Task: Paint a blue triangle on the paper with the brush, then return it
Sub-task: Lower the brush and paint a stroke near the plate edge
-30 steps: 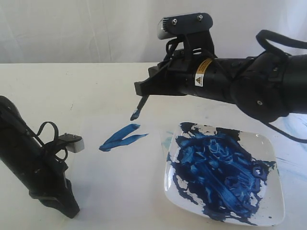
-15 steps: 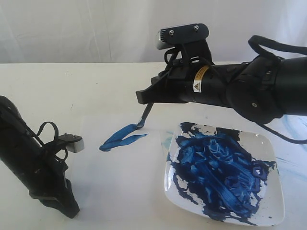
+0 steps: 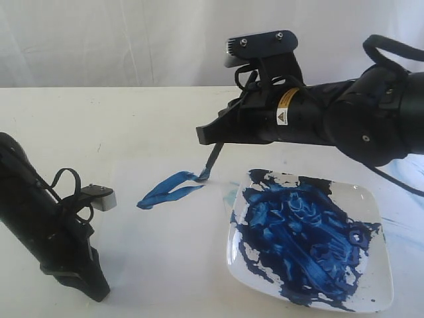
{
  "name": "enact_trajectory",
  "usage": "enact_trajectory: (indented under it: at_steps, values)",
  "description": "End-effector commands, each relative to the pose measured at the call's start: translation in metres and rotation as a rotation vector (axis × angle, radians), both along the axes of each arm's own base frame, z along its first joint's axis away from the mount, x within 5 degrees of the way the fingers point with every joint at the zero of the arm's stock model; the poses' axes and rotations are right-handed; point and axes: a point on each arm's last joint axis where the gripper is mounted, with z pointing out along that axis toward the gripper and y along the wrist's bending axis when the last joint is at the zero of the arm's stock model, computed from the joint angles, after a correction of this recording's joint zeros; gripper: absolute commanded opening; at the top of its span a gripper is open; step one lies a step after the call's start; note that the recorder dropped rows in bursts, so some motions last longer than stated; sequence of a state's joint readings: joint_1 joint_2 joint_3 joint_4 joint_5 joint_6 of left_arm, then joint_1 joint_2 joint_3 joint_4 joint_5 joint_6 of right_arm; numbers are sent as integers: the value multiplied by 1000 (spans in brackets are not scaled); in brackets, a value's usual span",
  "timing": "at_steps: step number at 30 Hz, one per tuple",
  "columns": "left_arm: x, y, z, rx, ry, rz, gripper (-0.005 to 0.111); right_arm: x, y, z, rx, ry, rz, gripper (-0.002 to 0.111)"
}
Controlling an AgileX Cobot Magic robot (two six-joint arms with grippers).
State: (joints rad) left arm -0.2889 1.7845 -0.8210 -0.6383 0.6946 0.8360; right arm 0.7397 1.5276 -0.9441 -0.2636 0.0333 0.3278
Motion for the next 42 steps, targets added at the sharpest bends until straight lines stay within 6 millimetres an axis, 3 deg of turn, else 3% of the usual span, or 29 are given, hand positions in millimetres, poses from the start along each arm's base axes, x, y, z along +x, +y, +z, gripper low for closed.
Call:
enact_trajectory:
  at_steps: [1, 25, 42]
  values:
    - [-3, -1, -1, -2, 17, -12, 0, -2, -5, 4, -24, 8, -10, 0]
    - [-3, -1, -1, -5, 18, -9, 0, -6, -8, 17, 11, -28, -7, 0]
    - [-3, -1, -1, -5, 18, -9, 0, -5, -6, 8, -13, -4, -7, 0]
